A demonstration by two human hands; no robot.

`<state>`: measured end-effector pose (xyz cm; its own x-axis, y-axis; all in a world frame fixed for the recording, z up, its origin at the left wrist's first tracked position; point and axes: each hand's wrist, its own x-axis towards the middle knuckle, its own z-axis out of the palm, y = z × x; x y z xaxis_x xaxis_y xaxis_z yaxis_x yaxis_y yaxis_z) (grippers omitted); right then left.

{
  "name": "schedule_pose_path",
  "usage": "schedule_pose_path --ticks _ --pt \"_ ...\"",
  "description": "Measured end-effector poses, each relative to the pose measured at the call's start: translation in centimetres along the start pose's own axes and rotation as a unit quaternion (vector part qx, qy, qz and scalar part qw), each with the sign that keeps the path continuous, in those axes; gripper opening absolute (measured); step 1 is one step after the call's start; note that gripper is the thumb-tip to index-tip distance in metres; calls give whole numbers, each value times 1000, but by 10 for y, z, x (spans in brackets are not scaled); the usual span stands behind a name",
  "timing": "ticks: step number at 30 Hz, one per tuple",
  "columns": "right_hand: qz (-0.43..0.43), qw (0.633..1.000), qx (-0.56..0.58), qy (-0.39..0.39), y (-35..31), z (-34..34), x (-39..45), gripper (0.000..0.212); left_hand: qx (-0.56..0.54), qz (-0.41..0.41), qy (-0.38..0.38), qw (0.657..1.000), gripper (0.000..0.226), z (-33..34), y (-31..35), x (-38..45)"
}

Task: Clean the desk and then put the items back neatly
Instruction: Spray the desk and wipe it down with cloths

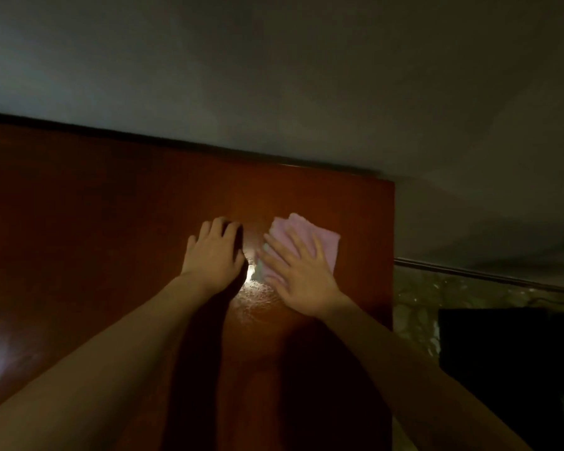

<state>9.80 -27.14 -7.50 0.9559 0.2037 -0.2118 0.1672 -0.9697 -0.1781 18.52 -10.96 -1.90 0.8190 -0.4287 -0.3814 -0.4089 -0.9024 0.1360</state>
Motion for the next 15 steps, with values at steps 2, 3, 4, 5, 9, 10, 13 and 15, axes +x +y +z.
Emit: schedule_pose_path --ticks 2,3,4,5,9,10,13,15 --pt "47 999 5 -13 22 1 -18 65 2 20 -1 1000 58 -2 10 8" --pt "88 996 14 -19 36 0 -23 69 1 31 -1 1000 58 -4 14 12" --pt "131 991 16 -18 48 -3 -26 69 -2 38 0 999 58 -5 17 15" --pt "172 985 8 -11 59 -6 -26 65 -5 43 2 999 58 -5 19 18" --pt "312 948 57 33 95 -21 5 51 -9 51 17 999 58 -7 13 28" --pt "331 939 77 45 99 -24 17 51 -8 47 18 999 58 -8 9 31" --pt "322 940 93 64 96 -29 54 51 -12 22 19 1000 58 -5 -4 33" --pt "275 955 90 64 79 -31 80 51 -13 8 16 1000 59 -1 -10 30"
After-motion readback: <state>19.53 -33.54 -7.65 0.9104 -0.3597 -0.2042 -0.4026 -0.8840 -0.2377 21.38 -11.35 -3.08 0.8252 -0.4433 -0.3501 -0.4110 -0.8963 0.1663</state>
